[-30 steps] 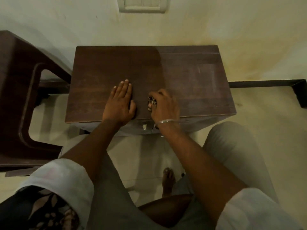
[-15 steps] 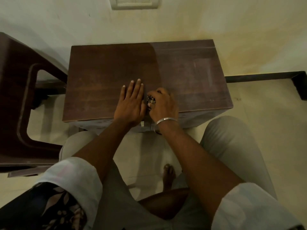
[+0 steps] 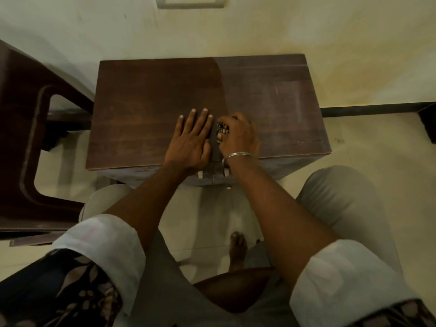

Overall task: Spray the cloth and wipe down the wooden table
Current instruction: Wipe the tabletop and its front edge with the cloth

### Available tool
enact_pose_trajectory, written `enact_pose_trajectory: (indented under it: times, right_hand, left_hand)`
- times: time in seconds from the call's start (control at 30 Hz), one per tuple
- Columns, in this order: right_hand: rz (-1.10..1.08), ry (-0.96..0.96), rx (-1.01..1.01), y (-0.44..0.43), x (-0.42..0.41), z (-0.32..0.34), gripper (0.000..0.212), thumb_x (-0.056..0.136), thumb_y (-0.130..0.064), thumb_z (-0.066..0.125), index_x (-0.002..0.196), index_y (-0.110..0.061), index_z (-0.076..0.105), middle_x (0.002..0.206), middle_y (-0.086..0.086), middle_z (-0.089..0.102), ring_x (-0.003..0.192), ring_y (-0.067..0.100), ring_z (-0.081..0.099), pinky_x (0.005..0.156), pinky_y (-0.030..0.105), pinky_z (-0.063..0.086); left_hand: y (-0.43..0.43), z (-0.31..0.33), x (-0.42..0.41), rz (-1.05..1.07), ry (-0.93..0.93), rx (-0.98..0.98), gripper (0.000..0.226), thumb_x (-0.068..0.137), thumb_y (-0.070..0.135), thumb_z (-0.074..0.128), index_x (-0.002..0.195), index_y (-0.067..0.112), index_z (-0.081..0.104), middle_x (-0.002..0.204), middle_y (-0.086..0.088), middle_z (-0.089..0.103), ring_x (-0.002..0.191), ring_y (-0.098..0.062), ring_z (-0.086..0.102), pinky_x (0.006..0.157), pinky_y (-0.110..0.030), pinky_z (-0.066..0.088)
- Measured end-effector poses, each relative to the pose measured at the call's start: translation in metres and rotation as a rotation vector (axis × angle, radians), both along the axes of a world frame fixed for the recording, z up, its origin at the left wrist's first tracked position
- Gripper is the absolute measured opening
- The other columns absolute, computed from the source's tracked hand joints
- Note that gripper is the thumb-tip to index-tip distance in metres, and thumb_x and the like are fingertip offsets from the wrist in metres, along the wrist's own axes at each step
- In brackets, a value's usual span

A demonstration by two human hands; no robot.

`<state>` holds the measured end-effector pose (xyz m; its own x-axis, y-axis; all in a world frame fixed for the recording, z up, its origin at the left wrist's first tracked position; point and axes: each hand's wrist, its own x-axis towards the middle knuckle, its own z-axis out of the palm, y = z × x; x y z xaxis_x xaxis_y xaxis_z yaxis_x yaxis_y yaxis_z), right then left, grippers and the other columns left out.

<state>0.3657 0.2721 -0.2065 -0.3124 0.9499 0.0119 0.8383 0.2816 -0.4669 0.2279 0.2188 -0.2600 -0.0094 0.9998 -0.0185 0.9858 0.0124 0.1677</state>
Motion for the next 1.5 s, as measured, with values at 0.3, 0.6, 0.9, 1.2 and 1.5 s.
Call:
enact_pose_trajectory:
  times: [0.3, 0.6, 0.9, 1.2, 1.5]
  right_hand:
    - [-0.033, -0.039, -0.027, -0.006, 0.016, -0.002, 0.033, 0.083, -0.017, 0.071, 0.110, -0.033, 0.063, 0.122, -0.004, 0.053, 0.104, 0.026, 0.050, 0.073, 0.036, 0.052]
    - [-0.069, -0.033, -0.043, -0.007, 0.024, -0.003, 0.038, 0.083, -0.018, 0.070, 0.116, -0.035, 0.061, 0.128, -0.005, 0.052, 0.107, 0.026, 0.050, 0.074, 0.032, 0.048]
    - [-0.071, -0.017, -0.026, 0.031, 0.004, -0.001, 0.042, 0.080, -0.018, 0.073, 0.118, -0.033, 0.062, 0.127, -0.002, 0.055, 0.106, 0.027, 0.054, 0.076, 0.033, 0.049]
    - [-0.070, -0.072, 0.007, 0.020, 0.012, -0.009, 0.042, 0.079, -0.019, 0.073, 0.116, -0.034, 0.061, 0.128, -0.004, 0.052, 0.109, 0.025, 0.048, 0.075, 0.031, 0.047]
    - [-0.049, -0.074, -0.023, 0.038, 0.007, -0.002, 0.040, 0.082, -0.020, 0.071, 0.117, -0.034, 0.061, 0.129, -0.003, 0.052, 0.110, 0.026, 0.050, 0.077, 0.028, 0.042]
  left_hand:
    - [0.018, 0.001, 0.010, -0.010, -0.030, 0.007, 0.075, 0.096, 0.043, 0.016, 0.160, 0.005, 0.018, 0.169, -0.013, 0.012, 0.157, -0.029, 0.005, 0.127, -0.050, 0.004]
    - [0.017, 0.003, 0.012, -0.003, -0.055, 0.056, 0.072, 0.097, 0.041, 0.023, 0.158, 0.004, 0.025, 0.167, -0.014, 0.020, 0.157, -0.027, 0.013, 0.127, -0.049, 0.009]
    - [0.016, 0.003, 0.012, 0.015, -0.112, 0.101, 0.070, 0.097, 0.039, 0.028, 0.158, 0.006, 0.029, 0.167, -0.012, 0.023, 0.156, -0.025, 0.016, 0.127, -0.047, 0.011]
    - [0.019, -0.001, 0.012, 0.027, -0.126, 0.120, 0.069, 0.097, 0.039, 0.031, 0.157, 0.006, 0.030, 0.167, -0.011, 0.024, 0.156, -0.023, 0.016, 0.127, -0.046, 0.011]
    - [0.023, -0.004, 0.010, 0.028, -0.113, 0.090, 0.072, 0.097, 0.044, 0.027, 0.160, 0.010, 0.025, 0.168, -0.008, 0.019, 0.157, -0.020, 0.012, 0.128, -0.045, 0.009]
